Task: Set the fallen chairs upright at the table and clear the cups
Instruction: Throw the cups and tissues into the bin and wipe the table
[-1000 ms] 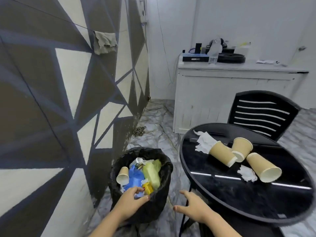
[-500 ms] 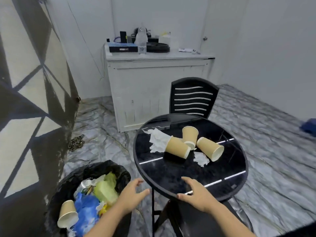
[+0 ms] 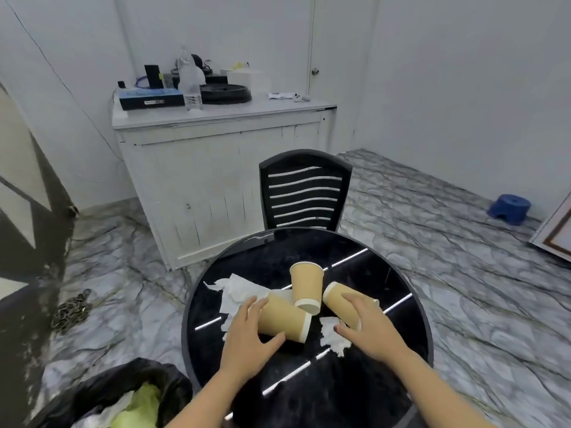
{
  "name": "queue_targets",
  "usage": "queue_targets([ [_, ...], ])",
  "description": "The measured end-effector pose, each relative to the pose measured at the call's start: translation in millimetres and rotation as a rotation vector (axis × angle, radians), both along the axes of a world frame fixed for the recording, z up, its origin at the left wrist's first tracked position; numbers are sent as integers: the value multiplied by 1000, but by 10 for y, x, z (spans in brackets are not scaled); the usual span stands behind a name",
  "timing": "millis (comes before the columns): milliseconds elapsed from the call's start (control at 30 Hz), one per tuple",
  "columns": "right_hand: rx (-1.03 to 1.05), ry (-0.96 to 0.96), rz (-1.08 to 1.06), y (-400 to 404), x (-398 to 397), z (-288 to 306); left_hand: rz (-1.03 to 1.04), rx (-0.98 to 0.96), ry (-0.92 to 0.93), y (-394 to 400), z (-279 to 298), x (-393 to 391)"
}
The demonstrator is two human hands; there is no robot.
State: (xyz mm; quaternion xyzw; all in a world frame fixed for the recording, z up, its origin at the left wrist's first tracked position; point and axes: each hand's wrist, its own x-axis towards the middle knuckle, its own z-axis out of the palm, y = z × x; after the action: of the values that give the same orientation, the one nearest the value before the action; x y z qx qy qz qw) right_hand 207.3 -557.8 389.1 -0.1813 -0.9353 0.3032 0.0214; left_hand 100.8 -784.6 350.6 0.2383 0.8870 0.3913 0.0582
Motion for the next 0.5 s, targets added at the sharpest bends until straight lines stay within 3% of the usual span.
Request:
queue_targets([
  [167, 109, -49, -3, 259, -360, -17, -100, -116, 3, 193, -34, -356],
  [300, 104, -114, 7, 377, -506, -87, -283, -247, 110, 249, -73, -566],
  [500, 174, -293, -15, 454, -564, -243, -435, -258, -27, 294, -235, -809],
])
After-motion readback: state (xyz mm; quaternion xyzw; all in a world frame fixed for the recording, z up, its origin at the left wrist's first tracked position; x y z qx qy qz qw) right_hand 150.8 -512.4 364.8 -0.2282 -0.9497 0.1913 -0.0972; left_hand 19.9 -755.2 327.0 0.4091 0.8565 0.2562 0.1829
